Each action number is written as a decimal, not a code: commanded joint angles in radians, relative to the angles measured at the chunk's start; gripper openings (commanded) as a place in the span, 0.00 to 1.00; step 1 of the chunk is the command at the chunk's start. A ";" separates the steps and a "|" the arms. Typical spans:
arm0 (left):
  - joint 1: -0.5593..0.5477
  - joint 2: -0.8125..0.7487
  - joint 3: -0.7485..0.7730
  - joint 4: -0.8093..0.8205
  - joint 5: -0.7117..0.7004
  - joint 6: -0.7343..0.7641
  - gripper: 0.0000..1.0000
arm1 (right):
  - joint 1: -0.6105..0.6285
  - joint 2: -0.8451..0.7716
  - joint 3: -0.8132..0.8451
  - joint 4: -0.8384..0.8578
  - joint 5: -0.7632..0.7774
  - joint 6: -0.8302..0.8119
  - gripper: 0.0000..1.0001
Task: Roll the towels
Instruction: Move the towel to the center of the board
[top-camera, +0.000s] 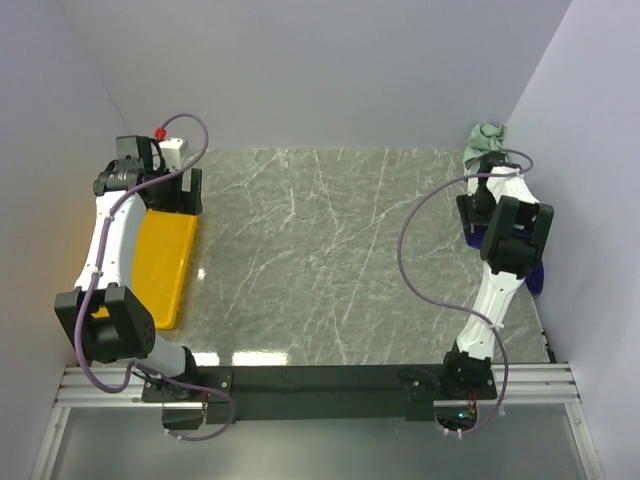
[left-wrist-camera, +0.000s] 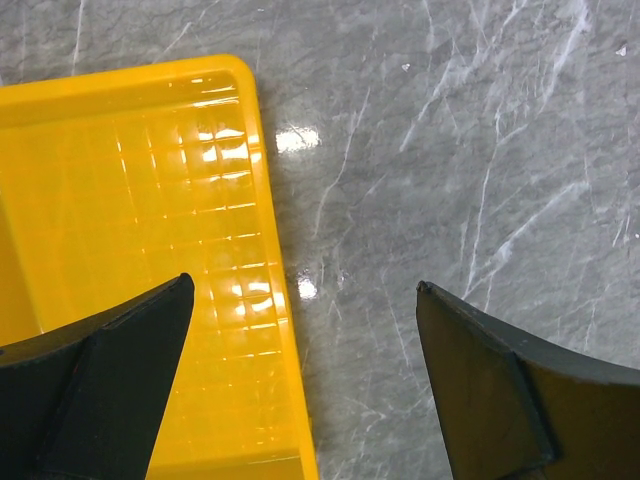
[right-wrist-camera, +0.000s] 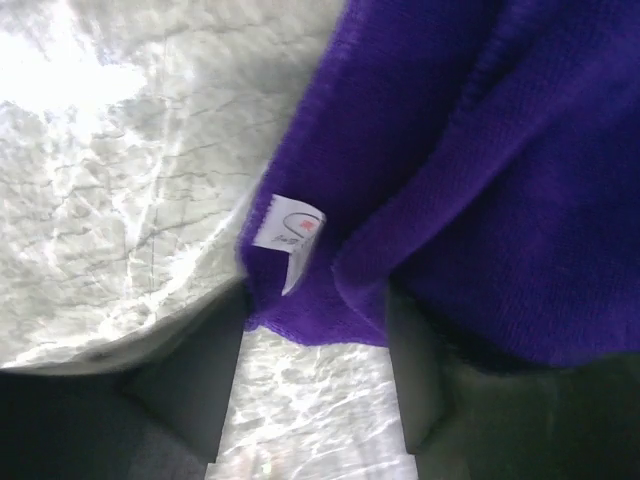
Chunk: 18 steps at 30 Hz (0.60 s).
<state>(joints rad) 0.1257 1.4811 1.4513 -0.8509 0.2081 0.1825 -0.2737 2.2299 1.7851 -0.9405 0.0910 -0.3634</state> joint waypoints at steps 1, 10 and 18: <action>0.005 -0.019 0.015 0.013 0.022 0.011 0.99 | -0.005 0.028 0.039 -0.053 -0.068 0.014 0.51; 0.003 -0.004 0.026 -0.005 0.089 -0.006 0.99 | 0.158 -0.096 -0.055 -0.127 -0.301 0.007 0.00; 0.003 0.022 0.043 -0.040 0.230 -0.054 0.99 | 0.534 -0.188 -0.014 -0.098 -0.519 0.130 0.00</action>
<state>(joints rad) 0.1257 1.5028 1.4582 -0.8810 0.3431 0.1616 0.1490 2.1017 1.7161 -1.0348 -0.2680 -0.3031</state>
